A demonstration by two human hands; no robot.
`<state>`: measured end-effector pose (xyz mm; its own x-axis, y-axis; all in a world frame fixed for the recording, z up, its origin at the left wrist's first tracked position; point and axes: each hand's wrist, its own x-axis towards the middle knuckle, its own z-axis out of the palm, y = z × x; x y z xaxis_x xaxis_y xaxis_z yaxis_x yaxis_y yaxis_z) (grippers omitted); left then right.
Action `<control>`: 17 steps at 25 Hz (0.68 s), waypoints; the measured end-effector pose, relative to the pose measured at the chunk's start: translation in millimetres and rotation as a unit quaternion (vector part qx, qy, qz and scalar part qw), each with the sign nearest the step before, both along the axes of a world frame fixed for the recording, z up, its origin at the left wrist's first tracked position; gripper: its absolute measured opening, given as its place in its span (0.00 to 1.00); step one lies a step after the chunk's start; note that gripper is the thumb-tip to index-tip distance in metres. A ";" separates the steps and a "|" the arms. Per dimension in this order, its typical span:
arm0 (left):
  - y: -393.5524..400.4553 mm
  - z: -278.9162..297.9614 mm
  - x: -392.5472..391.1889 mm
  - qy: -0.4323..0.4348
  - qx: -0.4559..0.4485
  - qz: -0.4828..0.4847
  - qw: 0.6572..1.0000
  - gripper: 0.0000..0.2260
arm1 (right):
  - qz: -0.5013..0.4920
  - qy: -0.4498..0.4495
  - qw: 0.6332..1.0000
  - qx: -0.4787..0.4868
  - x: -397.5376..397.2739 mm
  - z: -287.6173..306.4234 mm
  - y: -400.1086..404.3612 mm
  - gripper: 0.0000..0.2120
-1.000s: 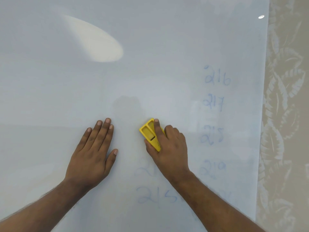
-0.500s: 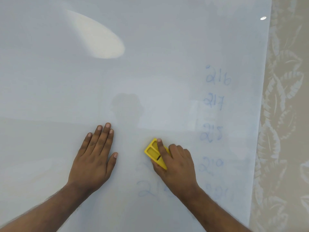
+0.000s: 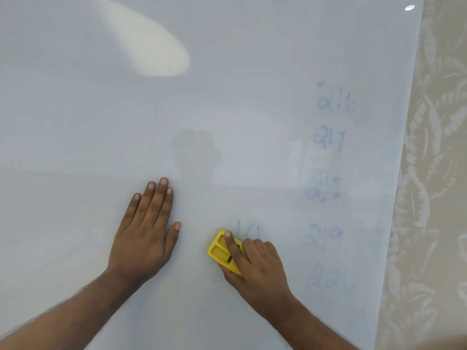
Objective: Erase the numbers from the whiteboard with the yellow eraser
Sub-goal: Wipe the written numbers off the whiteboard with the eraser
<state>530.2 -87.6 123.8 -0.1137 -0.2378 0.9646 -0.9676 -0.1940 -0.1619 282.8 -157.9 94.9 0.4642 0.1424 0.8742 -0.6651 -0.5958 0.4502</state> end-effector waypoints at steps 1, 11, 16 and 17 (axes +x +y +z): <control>0.2 -0.7 -0.1 0.000 0.001 0.000 1.000 0.30 | -0.004 0.017 1.000 -0.012 -6.8 -4.7 -2.2 0.24; 1.9 -2.7 -0.9 -0.002 0.011 0.009 1.000 0.30 | -0.013 -0.022 0.999 -0.028 -40.5 76.0 -26.5 0.25; 1.6 -2.7 -1.1 -0.003 0.006 0.008 1.000 0.30 | 0.013 -0.009 1.000 0.000 -44.4 31.6 -28.1 0.25; 1.5 -3.1 -1.5 -0.003 0.005 0.007 1.000 0.30 | 0.014 0.012 1.000 -0.005 -50.6 21.6 -29.8 0.25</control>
